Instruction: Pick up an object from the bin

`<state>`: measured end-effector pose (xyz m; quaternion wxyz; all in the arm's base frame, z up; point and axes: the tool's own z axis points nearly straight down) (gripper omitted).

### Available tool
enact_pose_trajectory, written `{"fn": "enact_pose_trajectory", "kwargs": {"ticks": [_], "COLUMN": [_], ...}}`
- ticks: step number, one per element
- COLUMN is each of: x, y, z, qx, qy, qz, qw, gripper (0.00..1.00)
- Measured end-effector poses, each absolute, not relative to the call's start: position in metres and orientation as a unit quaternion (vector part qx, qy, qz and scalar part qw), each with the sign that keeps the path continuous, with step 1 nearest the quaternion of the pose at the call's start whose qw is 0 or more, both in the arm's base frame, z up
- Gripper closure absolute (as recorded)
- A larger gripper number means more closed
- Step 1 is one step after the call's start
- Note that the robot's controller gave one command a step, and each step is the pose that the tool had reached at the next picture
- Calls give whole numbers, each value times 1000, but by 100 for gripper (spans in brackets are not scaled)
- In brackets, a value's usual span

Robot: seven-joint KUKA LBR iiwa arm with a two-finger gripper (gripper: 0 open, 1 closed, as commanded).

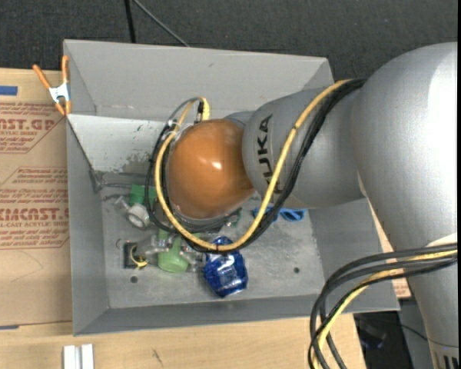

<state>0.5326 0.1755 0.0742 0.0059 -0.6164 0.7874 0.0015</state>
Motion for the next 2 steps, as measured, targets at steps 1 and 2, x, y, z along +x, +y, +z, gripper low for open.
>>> {"fn": "enact_pose_trajectory", "kwargs": {"ticks": [1,2], "x": [528,484], "y": [186,197], "z": [134,160], "qx": [-617,-624], "qy": [787,781], "qz": [0,2], "qw": [4,1], "gripper": [100,100]}}
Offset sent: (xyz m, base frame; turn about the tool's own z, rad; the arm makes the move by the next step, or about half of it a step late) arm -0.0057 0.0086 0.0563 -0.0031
